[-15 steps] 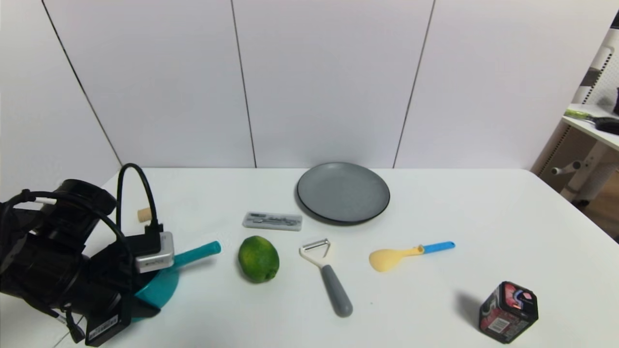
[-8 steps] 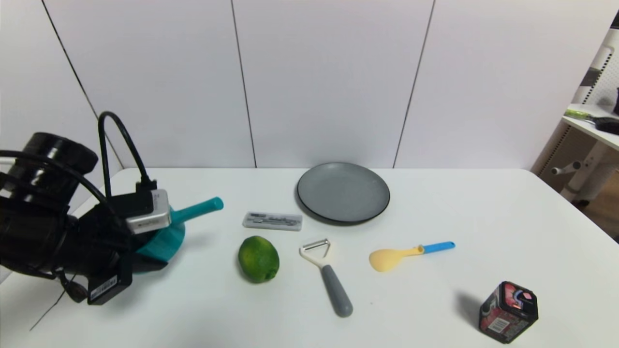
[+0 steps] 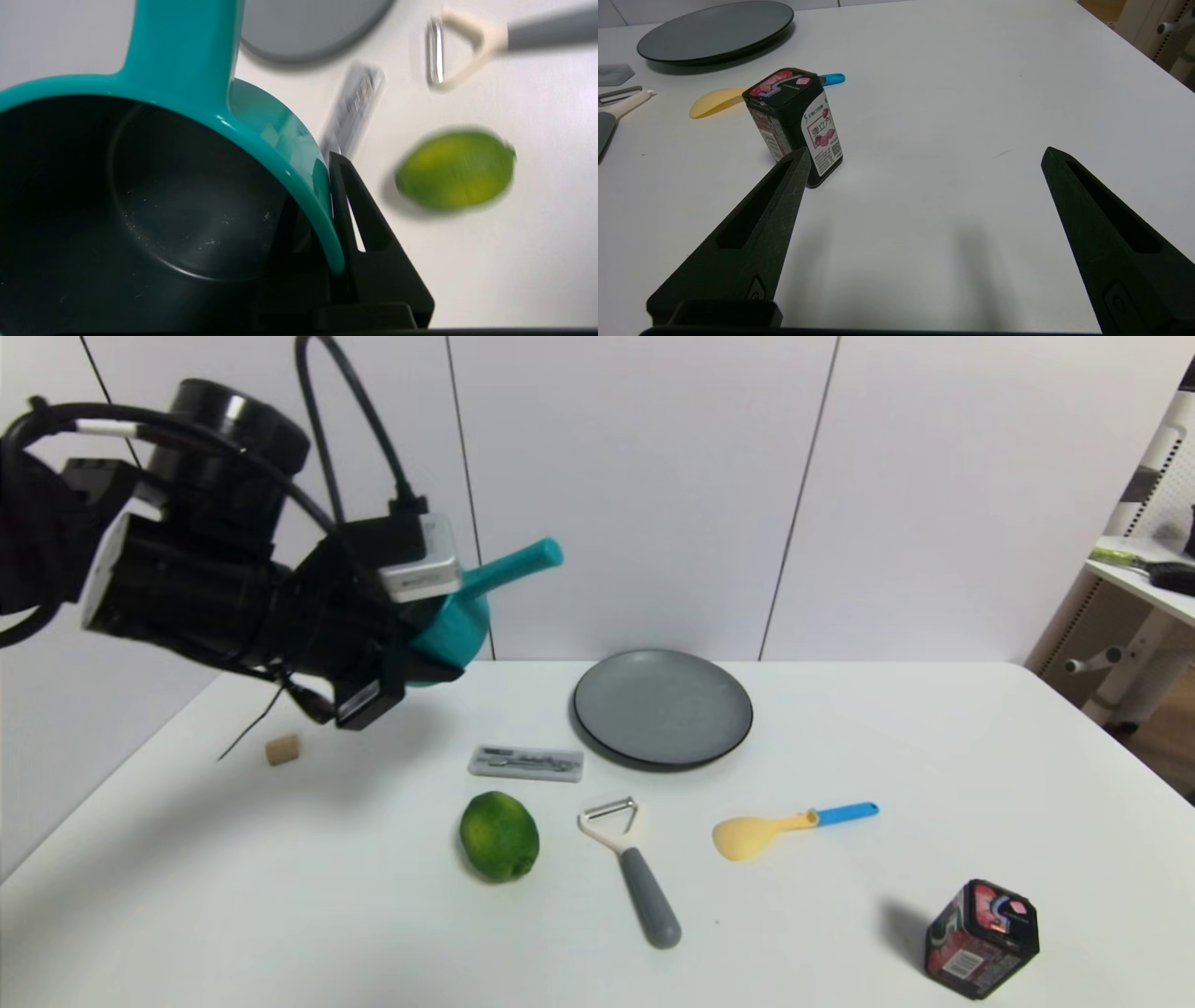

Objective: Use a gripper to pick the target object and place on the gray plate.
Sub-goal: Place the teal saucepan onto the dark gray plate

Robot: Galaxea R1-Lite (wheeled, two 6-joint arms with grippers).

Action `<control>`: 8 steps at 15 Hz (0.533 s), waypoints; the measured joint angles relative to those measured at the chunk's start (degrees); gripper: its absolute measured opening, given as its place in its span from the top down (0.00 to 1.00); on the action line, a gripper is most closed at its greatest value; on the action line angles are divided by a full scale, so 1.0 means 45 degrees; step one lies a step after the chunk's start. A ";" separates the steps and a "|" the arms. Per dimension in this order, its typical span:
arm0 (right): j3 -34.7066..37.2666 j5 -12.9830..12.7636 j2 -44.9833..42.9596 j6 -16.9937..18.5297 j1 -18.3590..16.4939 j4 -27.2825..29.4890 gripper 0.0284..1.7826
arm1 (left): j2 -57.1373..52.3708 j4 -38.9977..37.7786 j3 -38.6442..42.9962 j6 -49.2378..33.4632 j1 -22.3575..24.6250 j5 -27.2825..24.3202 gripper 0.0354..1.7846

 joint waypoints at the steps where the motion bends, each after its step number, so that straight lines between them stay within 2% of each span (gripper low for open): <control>1: 0.0000 0.0005 0.0000 0.0000 0.0000 0.0000 0.04 | 0.0707 -0.0024 -0.0959 -0.0303 -0.0406 0.0000 0.94; 5: 0.0003 0.0000 0.0000 0.0000 0.0000 0.0005 0.04 | 0.3920 -0.0420 -0.4427 -0.1298 -0.1885 0.0000 0.94; 8: 0.0003 0.0000 0.0000 0.0005 0.0000 0.0005 0.04 | 0.5973 -0.1108 -0.5713 -0.2546 -0.2842 0.0014 0.94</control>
